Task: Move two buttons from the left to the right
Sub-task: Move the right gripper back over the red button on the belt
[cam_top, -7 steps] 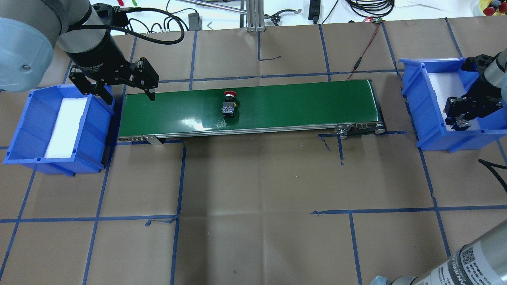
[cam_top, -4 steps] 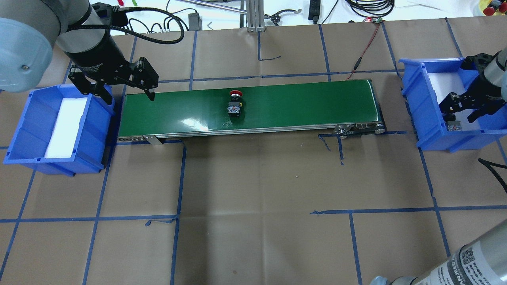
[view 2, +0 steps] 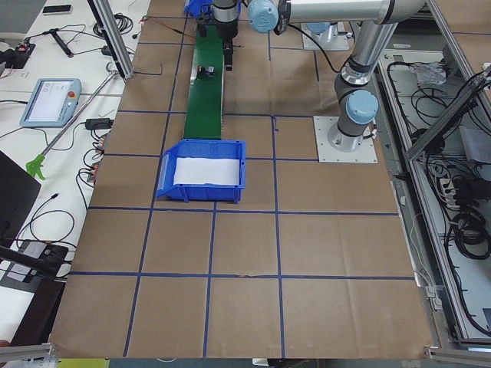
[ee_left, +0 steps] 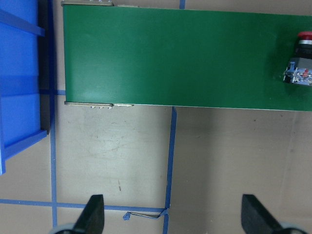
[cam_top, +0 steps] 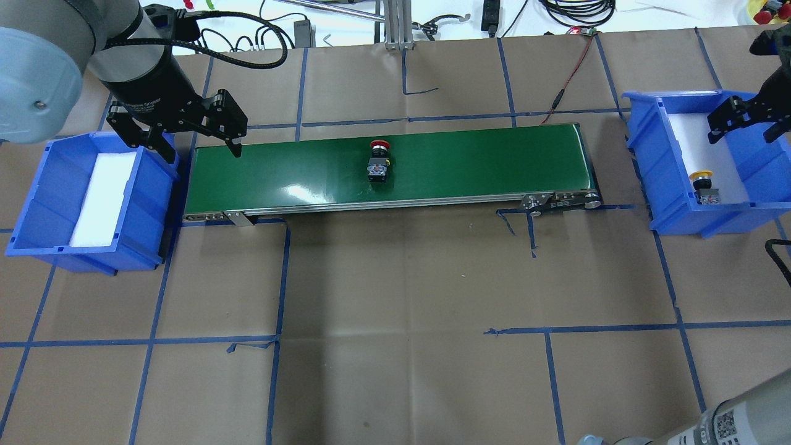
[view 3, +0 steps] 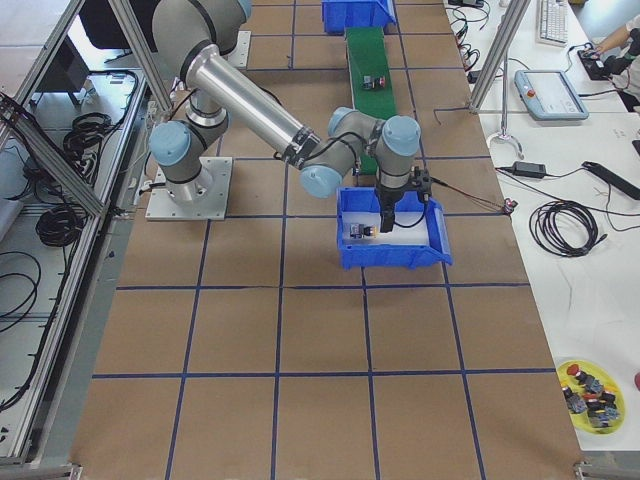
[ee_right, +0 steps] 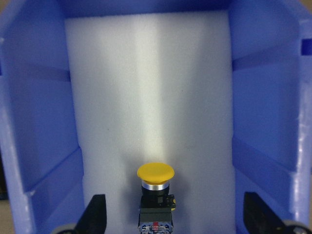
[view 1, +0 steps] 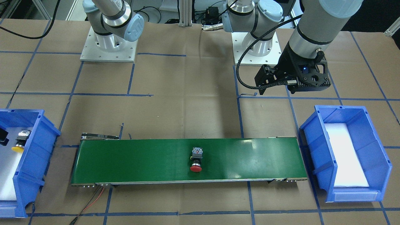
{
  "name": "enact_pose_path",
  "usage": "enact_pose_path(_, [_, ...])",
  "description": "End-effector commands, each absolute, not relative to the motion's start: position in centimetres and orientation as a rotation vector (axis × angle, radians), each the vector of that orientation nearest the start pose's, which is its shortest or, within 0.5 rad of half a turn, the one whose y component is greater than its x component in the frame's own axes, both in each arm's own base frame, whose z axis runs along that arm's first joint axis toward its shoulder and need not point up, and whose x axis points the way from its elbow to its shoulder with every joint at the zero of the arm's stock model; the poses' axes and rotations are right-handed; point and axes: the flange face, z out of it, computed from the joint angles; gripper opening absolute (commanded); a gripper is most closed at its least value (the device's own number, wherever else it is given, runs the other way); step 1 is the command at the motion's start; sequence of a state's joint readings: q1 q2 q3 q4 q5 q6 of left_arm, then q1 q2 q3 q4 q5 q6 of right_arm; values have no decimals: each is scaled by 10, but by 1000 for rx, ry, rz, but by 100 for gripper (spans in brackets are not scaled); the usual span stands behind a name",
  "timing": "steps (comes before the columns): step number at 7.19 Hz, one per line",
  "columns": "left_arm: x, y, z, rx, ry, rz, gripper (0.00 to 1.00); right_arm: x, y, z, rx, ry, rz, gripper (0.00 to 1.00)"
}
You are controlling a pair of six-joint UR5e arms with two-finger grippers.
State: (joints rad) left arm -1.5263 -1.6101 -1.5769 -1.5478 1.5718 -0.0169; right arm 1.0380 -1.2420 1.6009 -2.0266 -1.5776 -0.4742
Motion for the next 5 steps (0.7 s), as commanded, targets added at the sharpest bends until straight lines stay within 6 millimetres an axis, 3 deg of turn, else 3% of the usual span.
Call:
enact_pose_path(1, [-111,-512,467,-96,3139,36,100,-157,-590,422,13,3204,-292,100])
enact_pose_path(2, [-111,-512,467,-96,3139,36,100,-110,-599,461,-101,3137,-413,100])
enact_pose_path(3, [-111,-512,467,-96,3139,36,100,-73,-606,480,-154,3113,-428,100])
enact_pose_path(5, [-111,-511,467,-96,3139,39,100,-13,-601,475,14,3071,-287,100])
